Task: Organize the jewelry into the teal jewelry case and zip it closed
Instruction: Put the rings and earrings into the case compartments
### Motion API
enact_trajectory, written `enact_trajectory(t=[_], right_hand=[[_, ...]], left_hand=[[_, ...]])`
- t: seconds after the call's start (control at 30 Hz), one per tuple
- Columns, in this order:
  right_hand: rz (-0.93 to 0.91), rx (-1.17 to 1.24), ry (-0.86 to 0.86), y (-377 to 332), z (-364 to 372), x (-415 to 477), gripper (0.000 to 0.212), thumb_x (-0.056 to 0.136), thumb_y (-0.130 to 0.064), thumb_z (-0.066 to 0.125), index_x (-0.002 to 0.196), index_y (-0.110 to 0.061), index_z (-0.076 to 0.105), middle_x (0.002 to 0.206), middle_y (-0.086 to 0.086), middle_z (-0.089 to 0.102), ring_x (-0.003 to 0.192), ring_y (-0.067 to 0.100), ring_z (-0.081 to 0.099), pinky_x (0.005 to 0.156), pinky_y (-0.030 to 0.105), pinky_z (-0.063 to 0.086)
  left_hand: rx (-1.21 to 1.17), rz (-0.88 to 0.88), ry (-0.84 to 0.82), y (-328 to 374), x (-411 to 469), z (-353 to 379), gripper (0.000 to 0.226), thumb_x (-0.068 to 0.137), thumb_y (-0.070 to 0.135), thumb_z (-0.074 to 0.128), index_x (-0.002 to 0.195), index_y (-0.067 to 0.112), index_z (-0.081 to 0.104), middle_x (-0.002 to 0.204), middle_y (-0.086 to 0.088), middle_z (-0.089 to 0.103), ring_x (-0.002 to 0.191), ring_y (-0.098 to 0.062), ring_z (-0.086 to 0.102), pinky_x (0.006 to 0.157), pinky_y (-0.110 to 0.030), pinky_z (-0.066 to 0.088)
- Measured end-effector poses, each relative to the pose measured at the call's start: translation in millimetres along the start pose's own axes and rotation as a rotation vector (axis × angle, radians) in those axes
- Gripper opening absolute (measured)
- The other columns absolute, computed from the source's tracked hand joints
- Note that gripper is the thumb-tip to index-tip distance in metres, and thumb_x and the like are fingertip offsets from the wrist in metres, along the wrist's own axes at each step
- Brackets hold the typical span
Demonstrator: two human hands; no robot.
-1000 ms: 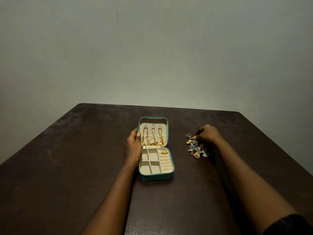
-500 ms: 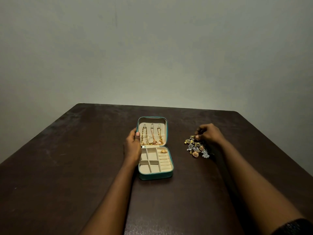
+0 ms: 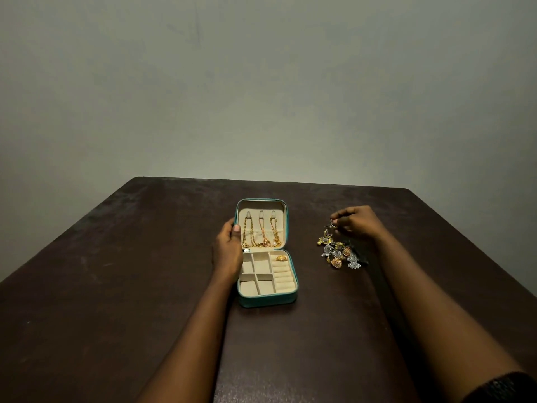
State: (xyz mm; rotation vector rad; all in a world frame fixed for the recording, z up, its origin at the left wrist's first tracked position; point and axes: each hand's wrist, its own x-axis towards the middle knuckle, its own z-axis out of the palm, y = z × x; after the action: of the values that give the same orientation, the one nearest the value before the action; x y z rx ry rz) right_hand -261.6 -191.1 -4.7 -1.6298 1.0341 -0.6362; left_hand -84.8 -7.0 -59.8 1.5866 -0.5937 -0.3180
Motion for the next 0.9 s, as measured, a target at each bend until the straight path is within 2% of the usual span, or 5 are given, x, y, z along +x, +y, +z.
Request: enact_trajectory(t=[0.13,0.27,0.43,0.7,0.9], right_hand=[[-0.016,-0.065,0.018,-1.7,-0.8,1.8,0.024,0.082,0.017,0.052,0.104,0.013,0.062,0.075,0.012,0.060,0.067,0.017,0.057,0.051,0.015,0.054],[-0.048,-0.130,0.057,-3.0,-1.7,6.2,0.022,0.078,0.020,0.054,0.096,0.011,0.064,0.084,0.017,0.063,0.081,0.025,0.060,0.085,0.039,0.053],[-0.072,-0.101,0.092,-1.9,-0.2,8.2,0.023,0.078,0.012,0.061,0.064,-0.007,0.061,0.074,0.013,0.063,0.086,0.031,0.063,0.086,0.042,0.054],[-0.136,-0.215,0.229,-6.4,2.5,6.0,0.002,0.080,-0.001,0.068,0.081,-0.001,0.070,0.078,0.016,0.067,0.059,0.021,0.063,0.052,0.025,0.057],[-0.269,-0.510,0.185,-3.9,3.9,5.7,0.018,0.082,0.000,0.065,0.099,-0.002,0.072,0.092,0.015,0.073,0.064,0.016,0.066,0.072,0.024,0.055]], left_hand=[[0.001,-0.005,0.002,0.5,1.2,0.3,0.032,0.101,0.018,0.035,0.125,0.012,0.055,0.112,-0.009,0.066,0.101,-0.024,0.063,0.089,-0.044,0.052],[0.008,-0.012,0.000,-0.5,1.3,0.0,0.031,0.101,0.018,0.035,0.124,0.013,0.056,0.111,-0.010,0.066,0.101,-0.025,0.064,0.089,-0.045,0.052],[-0.001,-0.001,0.002,1.8,-0.2,0.7,0.031,0.101,0.017,0.034,0.124,0.012,0.056,0.109,-0.007,0.065,0.099,-0.022,0.062,0.086,-0.037,0.052],[0.005,-0.013,0.001,2.1,-0.3,0.7,0.030,0.101,0.018,0.035,0.121,0.012,0.057,0.112,-0.011,0.066,0.102,-0.026,0.063,0.090,-0.046,0.052],[-0.013,-0.009,0.002,3.5,-2.4,-0.3,0.032,0.101,0.016,0.035,0.126,0.010,0.055,0.110,-0.007,0.064,0.099,-0.020,0.061,0.085,-0.033,0.050]])
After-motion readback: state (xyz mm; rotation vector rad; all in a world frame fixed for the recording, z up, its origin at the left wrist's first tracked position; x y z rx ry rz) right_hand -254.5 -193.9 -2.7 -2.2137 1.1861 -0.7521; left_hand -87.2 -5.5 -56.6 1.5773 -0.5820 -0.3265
